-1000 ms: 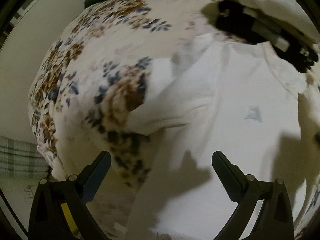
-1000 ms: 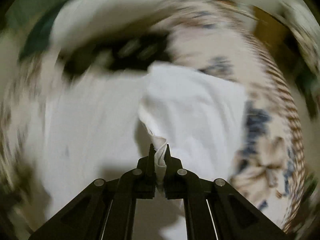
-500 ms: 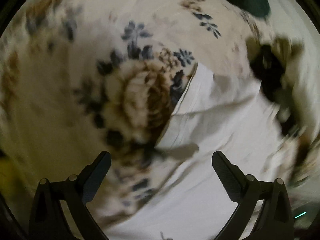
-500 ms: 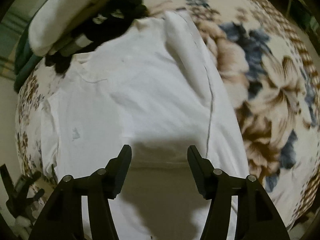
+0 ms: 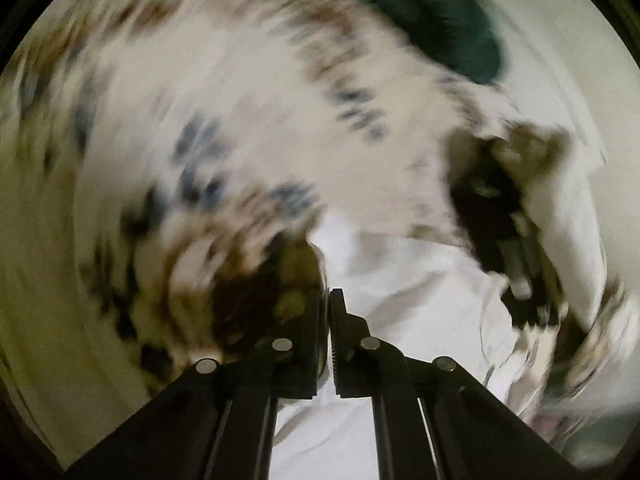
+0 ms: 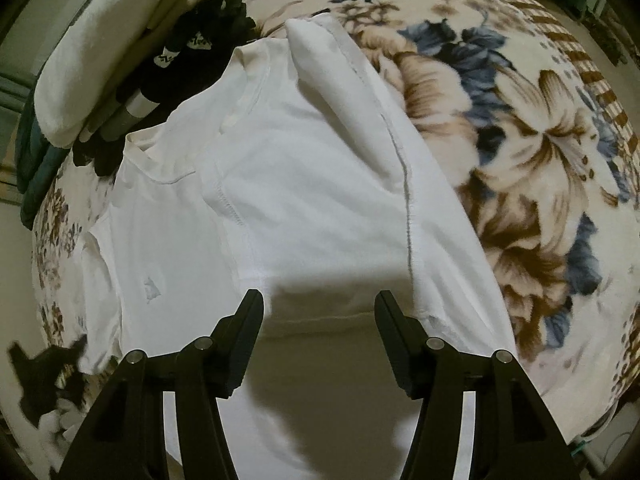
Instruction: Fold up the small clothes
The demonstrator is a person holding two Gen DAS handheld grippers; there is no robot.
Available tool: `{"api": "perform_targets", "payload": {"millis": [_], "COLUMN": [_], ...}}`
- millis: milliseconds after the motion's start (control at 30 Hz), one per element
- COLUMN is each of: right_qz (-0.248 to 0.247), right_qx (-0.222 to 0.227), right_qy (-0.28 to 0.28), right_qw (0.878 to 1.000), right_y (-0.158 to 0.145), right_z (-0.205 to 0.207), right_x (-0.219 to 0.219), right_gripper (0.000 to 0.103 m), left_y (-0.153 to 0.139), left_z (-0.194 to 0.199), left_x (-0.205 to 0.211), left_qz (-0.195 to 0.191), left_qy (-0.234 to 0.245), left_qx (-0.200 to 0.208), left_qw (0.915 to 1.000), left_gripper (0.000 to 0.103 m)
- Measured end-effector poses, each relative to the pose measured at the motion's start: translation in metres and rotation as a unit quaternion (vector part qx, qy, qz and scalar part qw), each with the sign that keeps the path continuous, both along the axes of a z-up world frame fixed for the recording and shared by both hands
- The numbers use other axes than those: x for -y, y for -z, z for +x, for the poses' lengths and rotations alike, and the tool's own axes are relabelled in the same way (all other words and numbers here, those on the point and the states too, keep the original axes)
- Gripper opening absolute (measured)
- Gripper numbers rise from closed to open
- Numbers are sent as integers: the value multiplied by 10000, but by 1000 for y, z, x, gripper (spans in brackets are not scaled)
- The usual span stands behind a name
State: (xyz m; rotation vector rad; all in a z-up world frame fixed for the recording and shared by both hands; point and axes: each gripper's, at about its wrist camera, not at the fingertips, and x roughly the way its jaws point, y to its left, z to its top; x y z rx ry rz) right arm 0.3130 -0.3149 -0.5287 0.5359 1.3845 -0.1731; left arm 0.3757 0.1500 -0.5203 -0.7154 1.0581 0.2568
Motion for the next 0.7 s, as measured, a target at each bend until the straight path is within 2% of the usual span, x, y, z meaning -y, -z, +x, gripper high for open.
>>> {"api": "perform_targets", "payload": {"millis": [67, 133, 233, 300, 367, 467, 533, 567, 600, 700], "right_qz": [-50, -72, -127, -171, -193, -127, -98, -67, 31, 369], "right_qx": [10, 27, 21, -5, -70, -147, -124, -98, -51, 48], "right_qy": [33, 78, 172, 208, 238, 271, 190, 138, 45, -203], "right_qw": [10000, 9999, 9998, 9996, 9995, 9994, 9997, 9998, 10000, 9991], "right_y": [-2, -5, -10, -13, -16, -22, -28, -30, -32, -32], "right_z": [0, -4, -8, -12, -16, -20, -18, -17, -12, 5], "right_x": [0, 5, 12, 18, 25, 36, 36, 35, 31, 17], "right_gripper": [60, 60, 60, 60, 60, 60, 60, 60, 60, 61], "left_y": [-23, -37, -42, -34, -27, -28, -30, -28, -26, -16], "left_z": [8, 15, 14, 12, -4, -21, -33, -37, -43, -48], "left_x": [29, 69, 134, 185, 215, 221, 212, 204, 192, 153], "left_qz": [476, 739, 837, 881, 889, 935, 1123, 1216, 1315, 1624], "left_qy": [491, 1125, 2055, 2748, 3101, 3096, 3020, 2945, 2808, 2421], "left_qx": [257, 493, 682, 521, 360, 261, 94, 2, -77, -299], "left_qw": [9973, 9897, 9727, 9560, 9458, 9459, 9466, 9479, 9507, 9561], "left_gripper": [3, 3, 3, 7, 7, 10, 41, 74, 92, 92]}}
